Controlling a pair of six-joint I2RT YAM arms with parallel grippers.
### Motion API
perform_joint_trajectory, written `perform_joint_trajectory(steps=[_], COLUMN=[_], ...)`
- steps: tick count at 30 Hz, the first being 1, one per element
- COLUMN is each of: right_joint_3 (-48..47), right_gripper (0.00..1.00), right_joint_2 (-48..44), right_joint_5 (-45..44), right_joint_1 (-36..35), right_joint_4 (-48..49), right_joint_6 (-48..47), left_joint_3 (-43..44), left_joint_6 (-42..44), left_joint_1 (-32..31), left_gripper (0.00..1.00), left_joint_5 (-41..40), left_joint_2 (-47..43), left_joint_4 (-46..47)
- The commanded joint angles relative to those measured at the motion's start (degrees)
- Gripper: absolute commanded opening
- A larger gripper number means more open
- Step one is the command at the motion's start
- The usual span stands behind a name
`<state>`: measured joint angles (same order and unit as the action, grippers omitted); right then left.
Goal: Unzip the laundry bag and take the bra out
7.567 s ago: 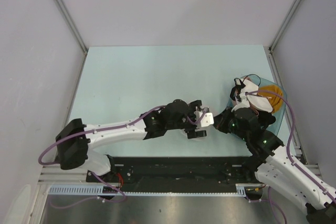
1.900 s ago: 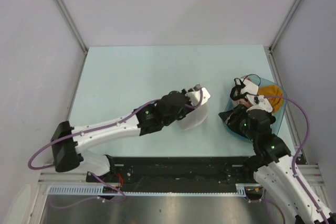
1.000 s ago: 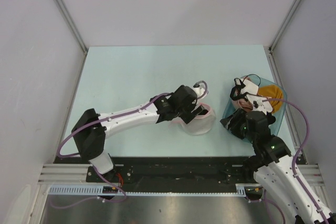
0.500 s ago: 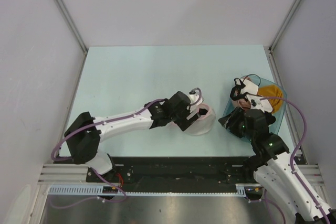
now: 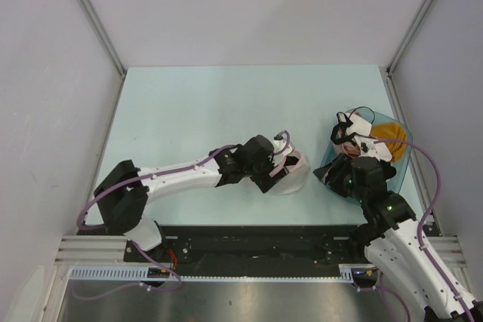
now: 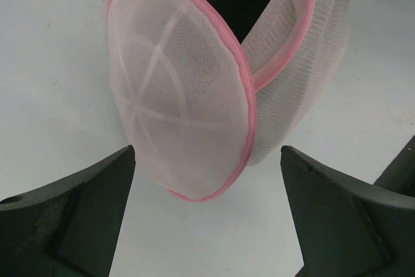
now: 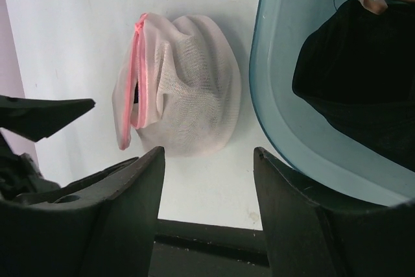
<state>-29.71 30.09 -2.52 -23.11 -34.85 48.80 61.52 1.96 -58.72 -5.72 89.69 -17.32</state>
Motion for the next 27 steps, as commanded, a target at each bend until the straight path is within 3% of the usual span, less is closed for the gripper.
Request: perform_joint_trajectory(steps=[1,8,11,12,14,15,16,27], right_joint_3=[-2.1,-2.1,-2.89,-3.41,-5.96,-7.1,-8.68,-14.76], right_gripper=[0.61,0.61,0.61,0.61,0.61,0.62,0.62,0.69], right_joint_2=[0.15,4.71,9.54,11.03,15.52,17.01,17.98,32.39], right_joint_5=[0.24,1.82,4.54,5.24,4.9,4.11,2.8,5.87], right_joint_1=[0.0,0.0,0.0,-0.09,-1.66,-2.37,-2.9,-0.26], right_joint_4=[2.15,8.55,13.38,14.45,16.12,16.39,16.74,16.84], right_joint_6=[-0.81,-2.21,-2.3,-2.39,-3.18,-3.53,-4.14,-12.76], left_joint_3=[2.9,8.35,8.36,8.18,8.18,8.35,8.53,10.73], left_joint_6=[1.38,2.96,3.14,3.14,2.7,2.53,2.27,0.86], left_joint_1=[-0.08,-0.08,-0.08,-0.08,0.01,0.01,0.01,0.01], left_gripper=[0.95,0.71,0.51,0.36,0.19,0.06,0.01,0.0], left_joint_5=[-1.92,-6.42,-5.97,-6.06,-6.41,-6.94,-7.29,-7.38], left_joint_2=[2.06,0.05,-2.67,-3.37,-4.7,-4.87,-5.4,-9.27], left_joint_4=[0.36,-5.44,-5.44,-5.09,-4.21,-4.3,-4.04,-3.33])
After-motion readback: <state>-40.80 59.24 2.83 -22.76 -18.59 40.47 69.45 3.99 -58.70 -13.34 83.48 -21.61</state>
